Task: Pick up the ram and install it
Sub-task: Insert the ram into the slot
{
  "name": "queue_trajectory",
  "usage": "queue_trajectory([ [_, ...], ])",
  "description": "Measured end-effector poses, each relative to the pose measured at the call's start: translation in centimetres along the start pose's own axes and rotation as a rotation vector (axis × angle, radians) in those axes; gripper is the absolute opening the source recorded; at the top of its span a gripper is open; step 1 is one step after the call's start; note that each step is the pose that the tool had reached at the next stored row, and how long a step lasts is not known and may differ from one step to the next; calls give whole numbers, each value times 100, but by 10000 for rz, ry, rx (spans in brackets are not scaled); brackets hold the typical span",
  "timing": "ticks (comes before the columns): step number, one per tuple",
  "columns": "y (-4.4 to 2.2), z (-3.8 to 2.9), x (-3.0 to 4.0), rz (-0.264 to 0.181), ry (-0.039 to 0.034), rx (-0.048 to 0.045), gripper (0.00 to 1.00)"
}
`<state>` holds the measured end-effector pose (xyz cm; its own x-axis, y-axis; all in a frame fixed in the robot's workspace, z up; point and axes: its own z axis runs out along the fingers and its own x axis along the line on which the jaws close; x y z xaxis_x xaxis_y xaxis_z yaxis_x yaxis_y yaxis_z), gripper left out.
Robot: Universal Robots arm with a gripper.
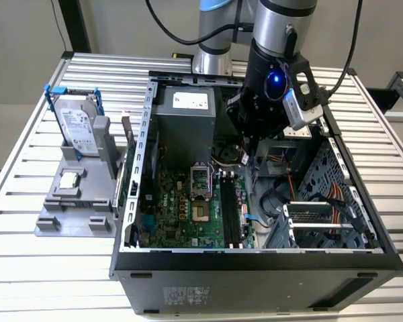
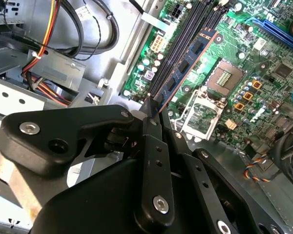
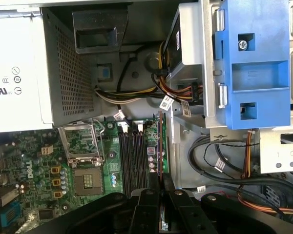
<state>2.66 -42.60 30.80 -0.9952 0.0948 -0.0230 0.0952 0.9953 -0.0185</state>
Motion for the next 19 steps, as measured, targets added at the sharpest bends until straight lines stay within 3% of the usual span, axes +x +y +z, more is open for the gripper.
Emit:
queue_trajectory([
  [19,-13,47,0,-23,-4,-7,0],
])
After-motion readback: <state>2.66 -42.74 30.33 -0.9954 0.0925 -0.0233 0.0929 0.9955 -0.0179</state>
